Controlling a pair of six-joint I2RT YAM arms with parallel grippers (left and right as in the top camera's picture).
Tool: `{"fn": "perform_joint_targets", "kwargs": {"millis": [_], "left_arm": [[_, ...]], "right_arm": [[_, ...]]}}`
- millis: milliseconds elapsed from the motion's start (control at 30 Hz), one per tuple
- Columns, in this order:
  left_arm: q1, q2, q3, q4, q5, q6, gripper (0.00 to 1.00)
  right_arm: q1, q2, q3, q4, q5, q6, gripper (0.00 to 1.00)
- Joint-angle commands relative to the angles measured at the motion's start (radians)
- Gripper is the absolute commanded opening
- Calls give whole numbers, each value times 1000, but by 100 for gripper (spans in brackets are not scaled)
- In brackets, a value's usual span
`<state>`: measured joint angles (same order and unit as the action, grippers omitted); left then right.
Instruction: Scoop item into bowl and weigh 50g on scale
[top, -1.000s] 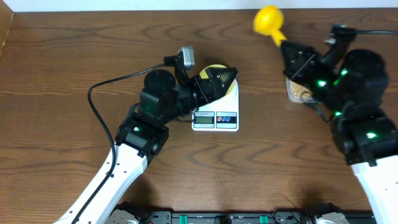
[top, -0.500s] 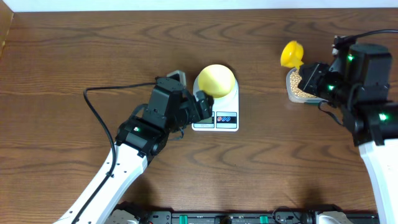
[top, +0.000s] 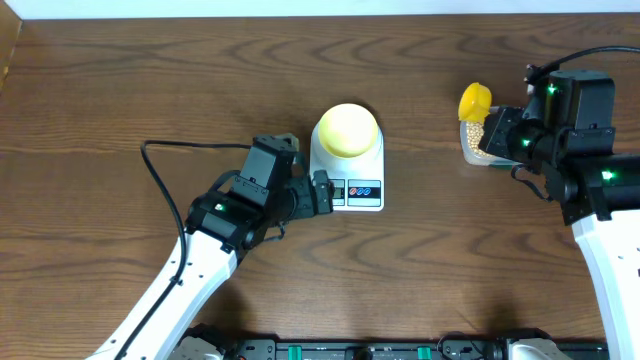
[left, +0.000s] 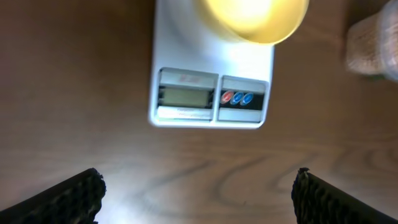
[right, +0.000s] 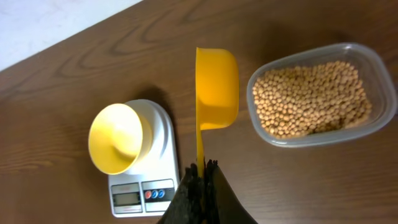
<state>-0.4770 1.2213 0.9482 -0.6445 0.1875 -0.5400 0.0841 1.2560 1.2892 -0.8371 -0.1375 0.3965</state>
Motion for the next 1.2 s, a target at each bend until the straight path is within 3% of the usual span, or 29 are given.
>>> {"fn": "perform_joint_targets", "kwargs": {"millis": [0, 300, 633, 900, 1000, 1167], "left_arm": [[0, -6, 111, -84, -79, 34, 98], [-48, 87, 180, -283, -166, 4, 98], [-132, 159, 180, -194, -166, 4, 98], [-131, 174, 153, -146, -166, -43, 98], [-134, 211, 147, -145, -166, -110, 98], [-167, 309, 147, -91, -174, -112, 98]], "right_arm": [[-5, -8, 27, 2, 19, -54, 1], [-6, -6, 201, -114, 54, -108, 1], [-11, -1, 254, -261, 177, -144, 1], [-13, -1, 254, -267, 181, -143, 2], [-13, -1, 254, -264, 184, -143, 2], [-13, -1, 253, -258, 184, -143, 2]]}}
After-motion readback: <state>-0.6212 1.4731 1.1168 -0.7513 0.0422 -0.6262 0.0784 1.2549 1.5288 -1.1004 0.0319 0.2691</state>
